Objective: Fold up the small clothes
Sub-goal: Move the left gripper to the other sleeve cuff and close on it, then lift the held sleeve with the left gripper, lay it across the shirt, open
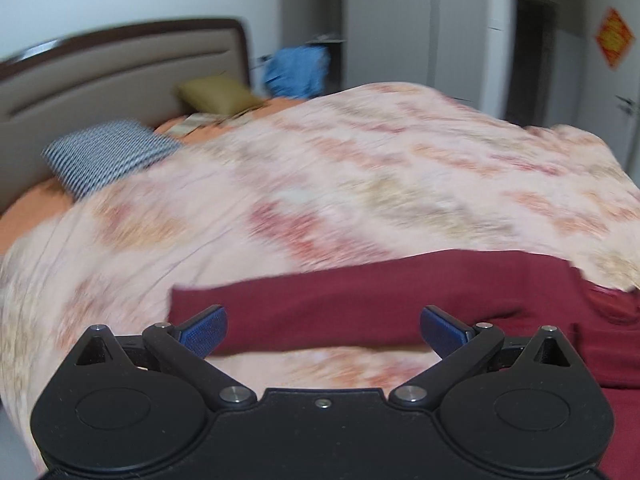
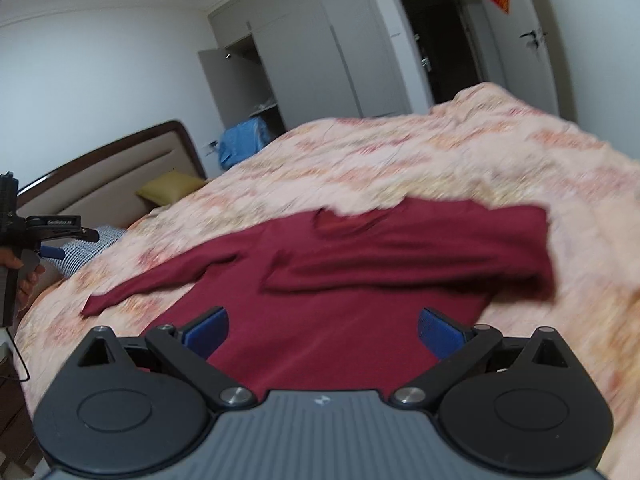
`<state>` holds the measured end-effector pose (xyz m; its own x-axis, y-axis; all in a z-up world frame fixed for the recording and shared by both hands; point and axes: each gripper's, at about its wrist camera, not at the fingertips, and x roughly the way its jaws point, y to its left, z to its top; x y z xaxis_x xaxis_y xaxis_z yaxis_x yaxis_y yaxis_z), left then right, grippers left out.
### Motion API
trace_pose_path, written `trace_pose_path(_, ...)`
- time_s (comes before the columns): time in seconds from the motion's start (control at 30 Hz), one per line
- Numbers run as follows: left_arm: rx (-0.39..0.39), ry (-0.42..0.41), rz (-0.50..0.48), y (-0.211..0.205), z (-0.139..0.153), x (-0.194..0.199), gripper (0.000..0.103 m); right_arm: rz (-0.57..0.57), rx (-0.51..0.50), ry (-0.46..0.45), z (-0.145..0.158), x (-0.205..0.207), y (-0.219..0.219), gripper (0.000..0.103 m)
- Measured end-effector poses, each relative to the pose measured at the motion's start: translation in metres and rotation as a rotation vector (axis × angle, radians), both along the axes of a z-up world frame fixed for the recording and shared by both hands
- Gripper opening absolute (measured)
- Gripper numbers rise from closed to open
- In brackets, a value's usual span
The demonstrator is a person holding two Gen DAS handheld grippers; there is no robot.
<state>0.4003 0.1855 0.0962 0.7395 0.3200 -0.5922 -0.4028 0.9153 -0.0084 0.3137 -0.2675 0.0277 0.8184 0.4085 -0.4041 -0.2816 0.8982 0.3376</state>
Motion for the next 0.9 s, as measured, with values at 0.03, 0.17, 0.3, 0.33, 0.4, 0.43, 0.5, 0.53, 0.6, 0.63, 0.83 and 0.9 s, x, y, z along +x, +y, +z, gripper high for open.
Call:
trace_pose_path(0.03,-0.026,-0.004,0.028,0.014,-0.010,-0.003,0.102,0.012,-0.005,-0.001,-0.005,-0.004,0.010,0.103)
trace_pose_path(0.17,-0.126,-0.028,0.133,0.061,-0.054,-0.010,0.102,0.030,-0.053,0.000,-0.024,-0.015,0.047,0.103)
trace_pose_path(0.3,-0.225,-0.052,0.209,0.096,-0.090,-0.009,0.096,0.090,-0.127,-0.006,-0.036,-0.020,0.075,0.103)
trace_pose_path(0.33,-0.248,-0.061,0.221,0.103,-0.096,-0.009,0.093,0.095,-0.149,-0.016,-0.037,-0.023,0.081,0.103)
trace_pose_path(0.4,-0.287,-0.090,0.246,0.115,-0.105,-0.009,0.089,0.104,-0.175,-0.035,-0.037,-0.024,0.090,0.103)
trace_pose_path(0.43,-0.302,-0.113,0.254,0.120,-0.108,-0.010,0.088,0.107,-0.181,-0.043,-0.037,-0.024,0.092,0.103)
trace_pose_path(0.5,-0.311,-0.155,0.267,0.128,-0.111,-0.008,0.083,0.104,-0.182,-0.051,-0.038,-0.024,0.095,0.103)
trace_pose_path(0.53,-0.308,-0.169,0.272,0.130,-0.111,-0.006,0.079,0.101,-0.178,-0.052,-0.039,-0.023,0.096,0.103)
trace_pose_path(0.6,-0.301,-0.191,0.295,0.134,-0.112,-0.003,0.065,0.097,-0.174,-0.048,-0.041,-0.021,0.096,0.103)
trace_pose_path(0.63,-0.306,-0.199,0.313,0.137,-0.113,-0.002,0.054,0.094,-0.170,-0.039,-0.043,-0.019,0.096,0.103)
trace_pose_path(0.83,-0.318,-0.198,0.404,0.147,-0.117,0.002,0.006,0.093,-0.156,-0.014,-0.051,-0.016,0.095,0.103)
trace_pose_path(0.9,-0.311,-0.207,0.417,0.148,-0.116,0.001,0.005,0.093,-0.152,-0.015,-0.050,-0.016,0.094,0.103)
